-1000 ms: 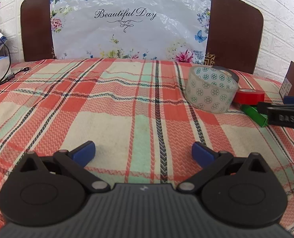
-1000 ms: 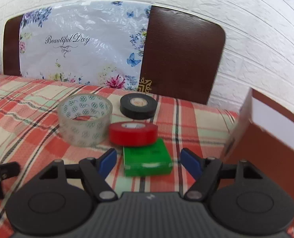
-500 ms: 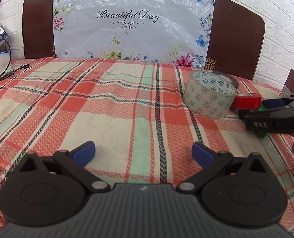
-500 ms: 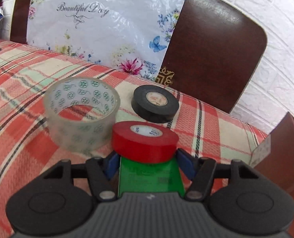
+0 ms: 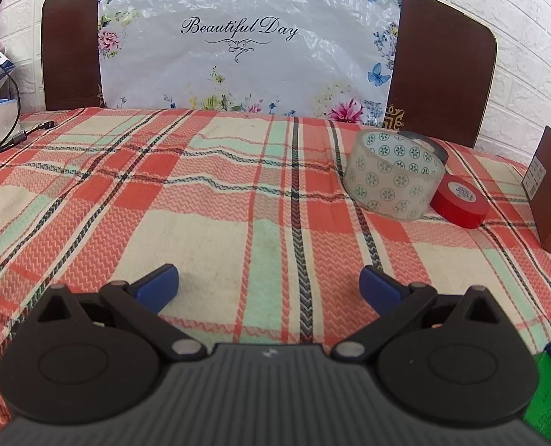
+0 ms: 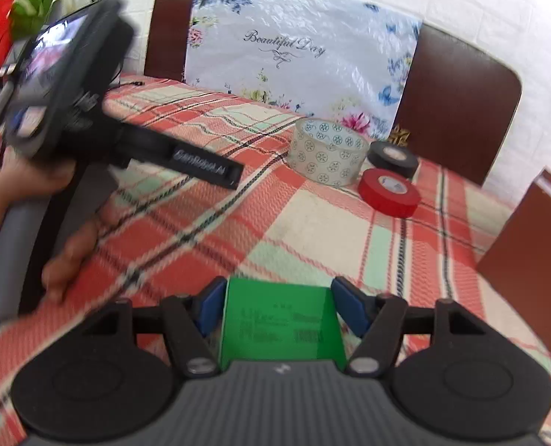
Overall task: Organize objects
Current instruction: 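Grasp the green box with the right gripper and slide it from under the red tape, then grasp the green box with the left gripper while the right gripper releases it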
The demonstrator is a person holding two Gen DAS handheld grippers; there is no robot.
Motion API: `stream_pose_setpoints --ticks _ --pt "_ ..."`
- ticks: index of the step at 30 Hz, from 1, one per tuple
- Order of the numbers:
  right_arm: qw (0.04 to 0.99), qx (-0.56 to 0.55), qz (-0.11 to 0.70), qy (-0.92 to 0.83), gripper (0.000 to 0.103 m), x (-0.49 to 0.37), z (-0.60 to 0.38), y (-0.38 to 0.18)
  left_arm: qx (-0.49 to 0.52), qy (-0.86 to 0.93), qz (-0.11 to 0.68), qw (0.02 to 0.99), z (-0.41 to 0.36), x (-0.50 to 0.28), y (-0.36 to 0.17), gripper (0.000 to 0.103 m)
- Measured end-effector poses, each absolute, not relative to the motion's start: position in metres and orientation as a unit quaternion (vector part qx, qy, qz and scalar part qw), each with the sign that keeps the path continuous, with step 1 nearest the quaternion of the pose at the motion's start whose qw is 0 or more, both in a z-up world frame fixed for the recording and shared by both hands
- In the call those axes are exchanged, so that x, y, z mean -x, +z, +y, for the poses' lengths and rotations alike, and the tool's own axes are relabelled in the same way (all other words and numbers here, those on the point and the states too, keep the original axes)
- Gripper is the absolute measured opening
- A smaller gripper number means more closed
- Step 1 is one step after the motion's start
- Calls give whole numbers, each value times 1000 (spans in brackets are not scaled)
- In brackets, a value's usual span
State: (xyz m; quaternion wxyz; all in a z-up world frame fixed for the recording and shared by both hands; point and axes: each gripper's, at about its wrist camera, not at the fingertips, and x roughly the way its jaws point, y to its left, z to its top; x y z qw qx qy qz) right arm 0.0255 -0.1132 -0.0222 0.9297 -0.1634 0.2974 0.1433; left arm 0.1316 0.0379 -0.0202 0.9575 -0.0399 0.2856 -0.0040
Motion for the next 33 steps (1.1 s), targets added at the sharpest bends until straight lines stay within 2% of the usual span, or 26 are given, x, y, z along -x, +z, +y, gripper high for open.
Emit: stream_pose_setpoints --ticks 2,4,13,20,25,27,28,30,33 --pt "931 152 304 134 77 -28 -118 -21 37 -4 287 957 37 -132 -20 103" --pt "933 128 312 129 82 -30 -125 -22 33 -4 289 957 36 -132 -20 103" --pt "933 63 329 129 88 -7 -152 -27 7 -17 307 952 33 -129 -19 103" --pt "934 61 324 136 88 4 -158 -27 -8 -13 338 941 29 -106 -13 103" --pt "936 69 316 137 85 6 -156 -28 10 -117 378 919 5 -88 2 103" --pt "936 67 316 140 83 5 -156 -28 26 -161 390 906 -7 -85 8 94" --pt "936 67 316 142 82 4 -157 -28 30 -178 400 899 -15 -86 9 94" --pt "935 67 316 146 80 4 -157 -29 40 -206 422 882 -26 -87 9 84" --pt "933 66 315 158 69 4 -158 -29 39 -206 439 873 -37 -85 4 82"
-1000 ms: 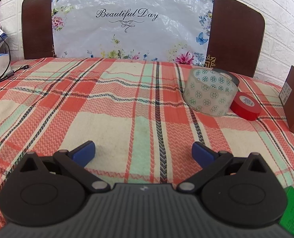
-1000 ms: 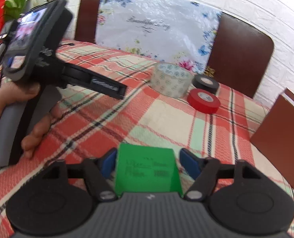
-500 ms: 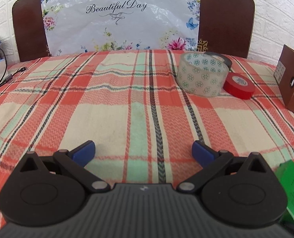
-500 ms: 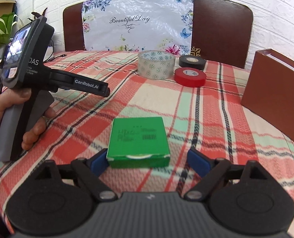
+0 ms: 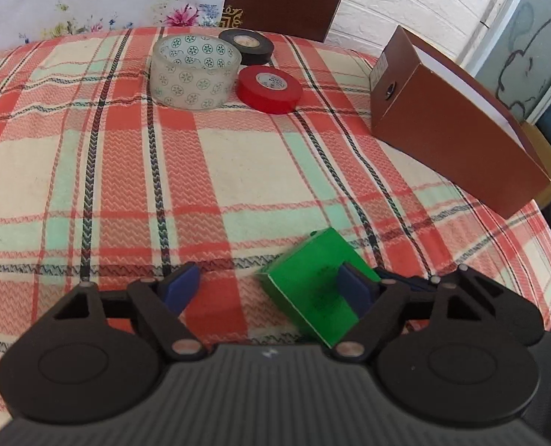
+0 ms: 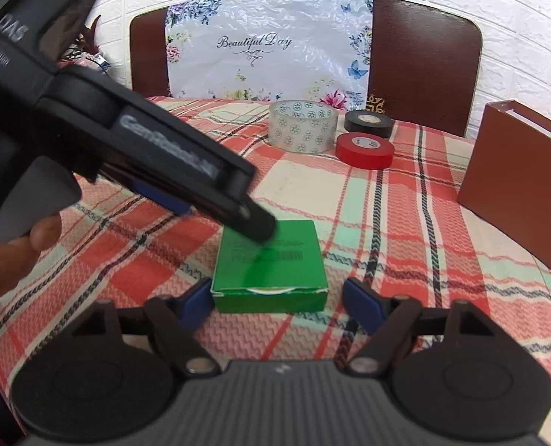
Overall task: Organize objects
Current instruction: 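Grasp the green box with the left gripper while the right gripper releases it, then carry the green box into the brown box and open the left gripper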
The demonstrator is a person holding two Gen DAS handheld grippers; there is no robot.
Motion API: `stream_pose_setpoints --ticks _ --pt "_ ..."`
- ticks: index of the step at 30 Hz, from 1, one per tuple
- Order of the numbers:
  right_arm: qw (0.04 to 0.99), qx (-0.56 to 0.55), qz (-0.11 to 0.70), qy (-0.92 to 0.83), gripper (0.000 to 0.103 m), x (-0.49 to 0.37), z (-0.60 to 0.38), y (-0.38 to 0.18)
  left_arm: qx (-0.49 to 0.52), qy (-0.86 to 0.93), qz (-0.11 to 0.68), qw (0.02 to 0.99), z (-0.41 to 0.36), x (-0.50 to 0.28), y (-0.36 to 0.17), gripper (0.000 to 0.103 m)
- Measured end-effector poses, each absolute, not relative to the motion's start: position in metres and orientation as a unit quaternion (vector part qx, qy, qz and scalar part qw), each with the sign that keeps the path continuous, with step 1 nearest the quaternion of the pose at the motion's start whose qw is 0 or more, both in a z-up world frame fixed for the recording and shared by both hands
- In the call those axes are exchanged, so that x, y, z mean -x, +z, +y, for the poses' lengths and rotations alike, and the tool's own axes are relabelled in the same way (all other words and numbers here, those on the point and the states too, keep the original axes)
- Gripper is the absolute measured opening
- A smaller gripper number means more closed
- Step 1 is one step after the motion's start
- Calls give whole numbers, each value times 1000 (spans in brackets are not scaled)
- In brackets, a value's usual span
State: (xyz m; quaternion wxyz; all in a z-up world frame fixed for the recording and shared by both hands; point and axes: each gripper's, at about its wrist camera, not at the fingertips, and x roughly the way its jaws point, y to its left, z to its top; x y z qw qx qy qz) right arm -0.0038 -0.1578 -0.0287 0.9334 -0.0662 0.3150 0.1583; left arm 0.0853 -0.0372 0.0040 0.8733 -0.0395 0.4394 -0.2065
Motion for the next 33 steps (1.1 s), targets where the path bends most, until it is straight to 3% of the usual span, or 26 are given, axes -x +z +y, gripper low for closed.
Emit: stream_pose_setpoints --ticks 1,3,4,8,20,31,33 --pt "933 68 313 162 63 4 -157 -29 39 -207 441 873 -40 -85 4 81" --pt "935 70 309 163 62 5 -156 -29 57 -221 447 865 -44 -86 5 62" --pt "935 67 306 163 61 6 -157 -28 70 -236 455 856 -46 -88 6 61" --pt "946 34 290 138 61 5 -170 -23 50 -242 432 867 -67 -86 22 61" --pt "992 21 120 -28 61 -39 -267 50 -9 -331 270 904 -199 -148 120 61" --pt "983 -29 164 -75 64 -112 -319 37 -32 -304 292 907 -245 -201 98 62" --pt "984 -34 156 -76 63 -109 -318 34 -35 -305 287 907 -242 -198 97 70"
